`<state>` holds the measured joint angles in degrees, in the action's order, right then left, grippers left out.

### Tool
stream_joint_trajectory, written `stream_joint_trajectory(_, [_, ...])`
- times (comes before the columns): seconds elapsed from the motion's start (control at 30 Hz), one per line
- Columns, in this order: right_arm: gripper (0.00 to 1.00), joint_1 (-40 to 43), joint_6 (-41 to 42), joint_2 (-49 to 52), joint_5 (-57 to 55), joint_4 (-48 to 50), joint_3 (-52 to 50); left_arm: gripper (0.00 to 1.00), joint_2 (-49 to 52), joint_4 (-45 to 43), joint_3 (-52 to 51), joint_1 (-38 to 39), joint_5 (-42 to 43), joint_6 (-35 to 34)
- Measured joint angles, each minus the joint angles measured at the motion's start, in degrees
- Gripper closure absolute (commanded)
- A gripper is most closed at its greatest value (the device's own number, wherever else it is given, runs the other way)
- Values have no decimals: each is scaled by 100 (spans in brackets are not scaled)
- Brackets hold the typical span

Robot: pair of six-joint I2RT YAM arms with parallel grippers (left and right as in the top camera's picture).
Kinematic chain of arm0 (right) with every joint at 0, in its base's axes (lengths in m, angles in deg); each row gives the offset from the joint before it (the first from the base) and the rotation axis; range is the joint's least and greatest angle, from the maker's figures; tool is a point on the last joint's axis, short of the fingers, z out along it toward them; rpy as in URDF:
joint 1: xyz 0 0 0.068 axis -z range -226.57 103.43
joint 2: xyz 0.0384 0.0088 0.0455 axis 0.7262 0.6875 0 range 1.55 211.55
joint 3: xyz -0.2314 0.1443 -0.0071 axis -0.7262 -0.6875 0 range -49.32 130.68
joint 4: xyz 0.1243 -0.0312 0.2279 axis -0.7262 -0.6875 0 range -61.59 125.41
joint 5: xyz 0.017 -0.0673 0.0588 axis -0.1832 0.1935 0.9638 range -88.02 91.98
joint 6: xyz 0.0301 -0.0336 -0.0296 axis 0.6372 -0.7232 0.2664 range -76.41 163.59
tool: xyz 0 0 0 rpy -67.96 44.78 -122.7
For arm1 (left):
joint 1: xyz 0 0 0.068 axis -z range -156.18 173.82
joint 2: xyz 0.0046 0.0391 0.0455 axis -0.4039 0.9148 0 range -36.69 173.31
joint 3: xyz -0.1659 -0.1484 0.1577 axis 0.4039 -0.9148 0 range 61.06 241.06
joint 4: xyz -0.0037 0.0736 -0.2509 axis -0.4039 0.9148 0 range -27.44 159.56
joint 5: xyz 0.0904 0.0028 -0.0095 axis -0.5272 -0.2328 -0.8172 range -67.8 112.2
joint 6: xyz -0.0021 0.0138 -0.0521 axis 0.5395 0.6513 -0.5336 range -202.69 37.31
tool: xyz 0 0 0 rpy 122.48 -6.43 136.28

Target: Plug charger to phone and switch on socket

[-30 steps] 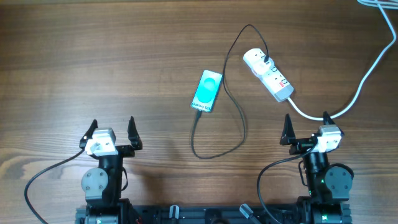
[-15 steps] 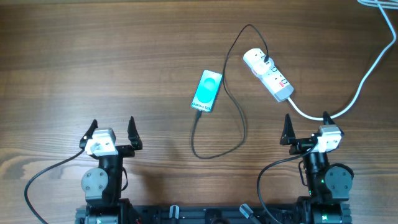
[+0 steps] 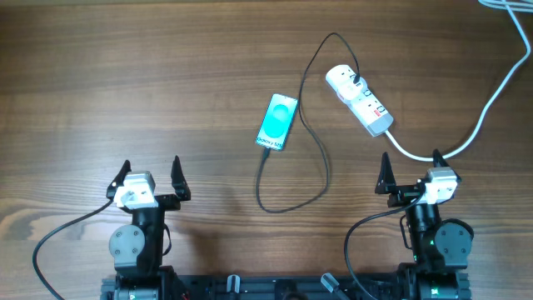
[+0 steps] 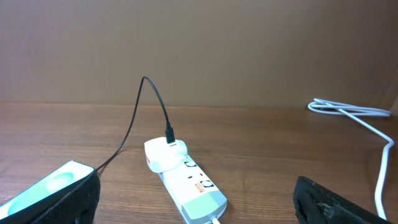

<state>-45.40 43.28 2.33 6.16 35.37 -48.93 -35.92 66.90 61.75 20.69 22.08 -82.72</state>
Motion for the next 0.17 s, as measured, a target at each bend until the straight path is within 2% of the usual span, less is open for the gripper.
stream_joint_trajectory(0.17, [0, 0, 0, 0, 0, -2, 0, 0, 0, 0, 0, 0, 0, 0])
